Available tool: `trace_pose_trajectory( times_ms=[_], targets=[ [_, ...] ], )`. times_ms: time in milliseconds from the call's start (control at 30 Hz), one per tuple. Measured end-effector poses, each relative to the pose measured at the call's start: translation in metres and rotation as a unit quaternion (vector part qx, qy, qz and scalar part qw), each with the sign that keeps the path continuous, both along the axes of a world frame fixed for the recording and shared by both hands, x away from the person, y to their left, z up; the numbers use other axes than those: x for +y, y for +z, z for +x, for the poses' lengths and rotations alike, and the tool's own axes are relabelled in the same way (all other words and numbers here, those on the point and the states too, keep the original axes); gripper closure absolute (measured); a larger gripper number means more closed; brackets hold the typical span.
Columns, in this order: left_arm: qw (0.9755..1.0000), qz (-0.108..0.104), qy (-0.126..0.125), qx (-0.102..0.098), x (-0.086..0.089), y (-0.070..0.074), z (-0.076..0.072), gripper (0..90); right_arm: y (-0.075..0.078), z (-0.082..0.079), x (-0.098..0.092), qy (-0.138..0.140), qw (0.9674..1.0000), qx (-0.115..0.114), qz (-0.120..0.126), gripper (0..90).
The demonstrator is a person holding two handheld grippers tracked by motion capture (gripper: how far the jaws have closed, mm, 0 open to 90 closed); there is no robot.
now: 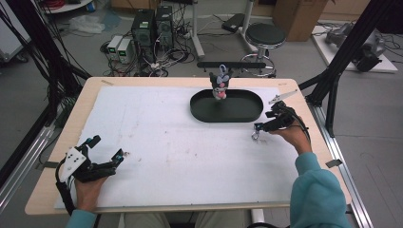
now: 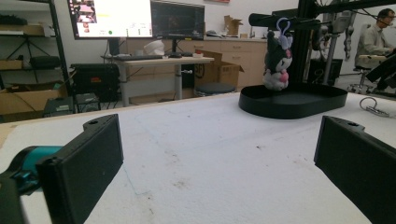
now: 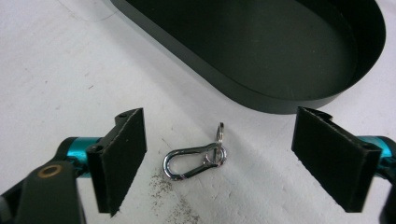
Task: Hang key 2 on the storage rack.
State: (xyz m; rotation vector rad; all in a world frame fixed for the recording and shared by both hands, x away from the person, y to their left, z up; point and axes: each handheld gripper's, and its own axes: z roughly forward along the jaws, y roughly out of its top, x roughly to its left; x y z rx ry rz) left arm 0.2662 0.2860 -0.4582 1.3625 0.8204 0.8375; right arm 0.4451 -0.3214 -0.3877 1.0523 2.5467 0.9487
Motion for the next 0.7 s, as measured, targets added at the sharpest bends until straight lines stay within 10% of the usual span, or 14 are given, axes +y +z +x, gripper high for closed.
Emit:
trace_pose_trajectory(
  times_ms=[700],
  targets=[
    [1.0,0.001,0.0,-0.001,0.0,0.0,0.0,1.7,-0.012,0.011,-0.002,-0.014,0.9987,0.047,-0.015,47.3]
  ],
)
